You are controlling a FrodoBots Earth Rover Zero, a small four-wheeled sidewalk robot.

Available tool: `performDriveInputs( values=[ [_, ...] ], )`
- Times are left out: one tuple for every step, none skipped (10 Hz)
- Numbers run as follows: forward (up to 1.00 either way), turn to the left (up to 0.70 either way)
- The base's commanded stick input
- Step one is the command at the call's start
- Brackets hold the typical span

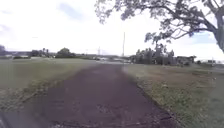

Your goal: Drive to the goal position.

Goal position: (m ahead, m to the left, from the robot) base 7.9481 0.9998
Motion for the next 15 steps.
performDriveInputs(
  values=[
    [0.5,0.0],
    [0.5,0.0],
    [0.5,0.0],
    [0.5,0.0],
    [0.5,0.0],
    [0.5,0.0],
    [0.5,0.0],
    [0.5,0.0],
    [0.5,0.0],
    [0.5,0.0],
    [0.5,0.0],
    [0.5,0.0],
    [0.5,0.0],
    [0.5,0.0],
    [0.5,0.0]
  ],
)
